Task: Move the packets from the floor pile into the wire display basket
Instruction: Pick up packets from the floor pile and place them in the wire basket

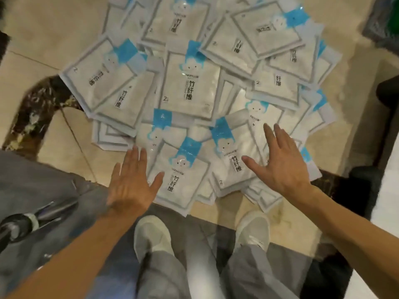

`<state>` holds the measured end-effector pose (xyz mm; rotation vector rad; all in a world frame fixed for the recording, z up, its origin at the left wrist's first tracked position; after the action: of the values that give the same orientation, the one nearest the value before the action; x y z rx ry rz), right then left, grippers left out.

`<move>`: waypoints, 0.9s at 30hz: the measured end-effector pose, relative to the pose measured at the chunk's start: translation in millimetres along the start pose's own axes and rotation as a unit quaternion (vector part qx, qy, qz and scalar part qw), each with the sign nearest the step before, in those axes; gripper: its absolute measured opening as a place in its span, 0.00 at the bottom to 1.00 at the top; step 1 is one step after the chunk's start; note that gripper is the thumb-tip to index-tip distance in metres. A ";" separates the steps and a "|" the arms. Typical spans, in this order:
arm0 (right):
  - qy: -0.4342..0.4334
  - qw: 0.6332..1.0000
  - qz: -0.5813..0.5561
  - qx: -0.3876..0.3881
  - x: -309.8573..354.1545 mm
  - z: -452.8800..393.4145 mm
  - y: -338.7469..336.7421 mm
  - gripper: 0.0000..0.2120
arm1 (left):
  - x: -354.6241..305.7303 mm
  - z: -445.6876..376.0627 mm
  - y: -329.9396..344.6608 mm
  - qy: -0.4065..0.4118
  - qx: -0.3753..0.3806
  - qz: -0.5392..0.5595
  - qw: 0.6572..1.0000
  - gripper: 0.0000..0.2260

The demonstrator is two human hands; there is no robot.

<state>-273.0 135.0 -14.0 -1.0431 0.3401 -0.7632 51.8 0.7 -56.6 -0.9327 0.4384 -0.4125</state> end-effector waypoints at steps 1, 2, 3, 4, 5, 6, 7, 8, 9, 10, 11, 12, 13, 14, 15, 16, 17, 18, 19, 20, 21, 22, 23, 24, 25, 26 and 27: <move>0.000 1.000 0.000 -0.005 -1.5 -10.0 18.5 0.52 | 5.1 -7.8 18.0 0.002 -0.011 -0.003 1.000 0.43; 0.003 1.000 0.002 -0.010 -2.6 -19.6 35.5 0.54 | 10.8 -14.8 34.3 0.004 -0.023 -0.003 1.000 0.45; 0.007 1.000 0.001 -0.019 -4.1 -29.1 50.6 0.56 | 16.3 -22.3 50.4 0.008 -0.036 0.001 0.999 0.47; 0.015 0.999 -0.003 -0.028 -5.7 -37.8 64.4 0.58 | 21.3 -29.3 65.1 0.013 -0.044 0.007 0.999 0.48; 0.023 0.999 -0.011 -0.035 -6.7 -45.4 77.4 0.60 | 26.0 -35.9 79.1 0.021 -0.050 0.019 0.998 0.50; 0.028 0.998 -0.022 -0.043 -7.0 -51.0 89.3 0.61 | 28.8 -40.4 90.7 0.030 -0.059 0.033 0.997 0.51; 0.028 0.997 -0.037 -0.055 -7.5 -55.3 99.9 0.61 | 29.7 -43.5 99.1 0.040 -0.074 0.049 0.995 0.52; 0.026 0.996 -0.054 -0.070 -8.1 -57.5 107.8 0.61 | 29.4 -44.2 104.6 0.046 -0.091 0.070 0.992 0.51; 0.022 0.994 -0.072 -0.083 -9.2 -58.9 113.9 0.61 | 29.0 -43.8 107.2 0.047 -0.112 0.098 0.988 0.50; 0.019 0.991 -0.093 -0.091 -10.6 -59.8 117.6 0.60 | 28.3 -43.2 107.5 0.045 -0.132 0.130 0.982 0.48; 0.017 0.988 -0.120 -0.093 -12.4 -59.9 118.5 0.59 | 27.5 -42.6 106.3 0.037 -0.149 0.163 0.975 0.44; 0.018 0.984 -0.152 -0.092 -14.0 -59.4 117.2 0.58 | 26.5 -42.1 102.9 0.020 -0.163 0.192 0.967 0.39; 0.022 0.977 -0.189 -0.092 -15.1 -58.0 114.1 0.56 | 26.2 -42.0 98.6 0.000 -0.180 0.210 0.961 0.34; 0.029 0.971 -0.219 -0.094 -16.6 -56.9 109.9 0.55 | 25.3 -42.3 93.6 -0.017 -0.192 0.217 0.957 0.31; 0.039 0.966 -0.234 -0.099 -17.6 -56.0 103.9 0.52 | 23.4 -43.2 88.4 -0.027 -0.197 0.225 0.954 0.28; 0.052 0.965 -0.236 -0.105 -17.4 -54.3 98.0 0.49 | 22.5 -42.9 85.7 -0.039 -0.190 0.242 0.951 0.27; 0.065 0.963 -0.238 -0.108 -19.7 -54.0 94.9 0.44 | 22.6 -41.6 84.4 -0.050 -0.177 0.271 0.945 0.25; 0.076 0.961 -0.246 -0.103 -20.7 -52.2 89.0 0.38 | 21.3 -38.9 80.8 -0.058 -0.162 0.309 0.936 0.24; 0.087 0.956 -0.268 -0.086 -24.2 -51.5 84.5 0.30 | 19.1 -35.6 76.0 -0.070 -0.145 0.354 0.921 0.22; 0.091 0.946 -0.307 -0.058 -26.5 -50.3 78.6 0.22 | 16.5 -32.5 71.6 -0.079 -0.132 0.405 0.901 0.19; 0.092 0.930 -0.354 -0.023 -29.0 -48.8 72.0 0.17 | 13.3 -29.0 66.7 -0.080 -0.121 0.453 0.880 0.13; 0.091 0.914 -0.396 0.014 -30.4 -46.1 63.7 0.16 | 11.5 -26.0 63.9 -0.077 -0.103 0.487 0.864 0.12; 0.087 0.900 -0.425 0.047 -30.6 -42.5 54.6 0.16 | 9.4 -22.0 57.9 -0.081 -0.087 0.518 0.847 0.14; 0.080 0.890 -0.441 0.078 -29.3 -37.9 44.3 0.15 | 8.7 -17.1 51.2 -0.086 -0.073 0.549 0.828 0.15; 0.075 0.887 -0.444 0.101 -27.8 -32.6 33.8 0.14 | 7.8 -11.7 41.0 -0.087 -0.064 0.576 0.810 0.16; 0.067 0.886 -0.444 0.117 -26.3 -26.6 22.4 0.14 | 7.2 -5.8 28.5 -0.088 -0.061 0.595 0.797 0.18; 0.063 0.882 -0.450 0.123 -25.5 -21.6 10.8 0.15 | 7.2 -0.1 15.2 -0.091 -0.061 0.612 0.783 0.22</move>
<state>-299.2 142.0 -36.3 -0.8836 -0.1694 -1.6700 60.0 5.1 -70.7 -0.6246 0.7962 0.9082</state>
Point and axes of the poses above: each hand's wrist, its own z-axis away from the middle knuckle, its own y-axis out of the palm, x = y × z, the point moved 5 cm from there along -z, towards the middle knuckle, and after that the axes turned 8 degrees about y, right-handed, at the moved point
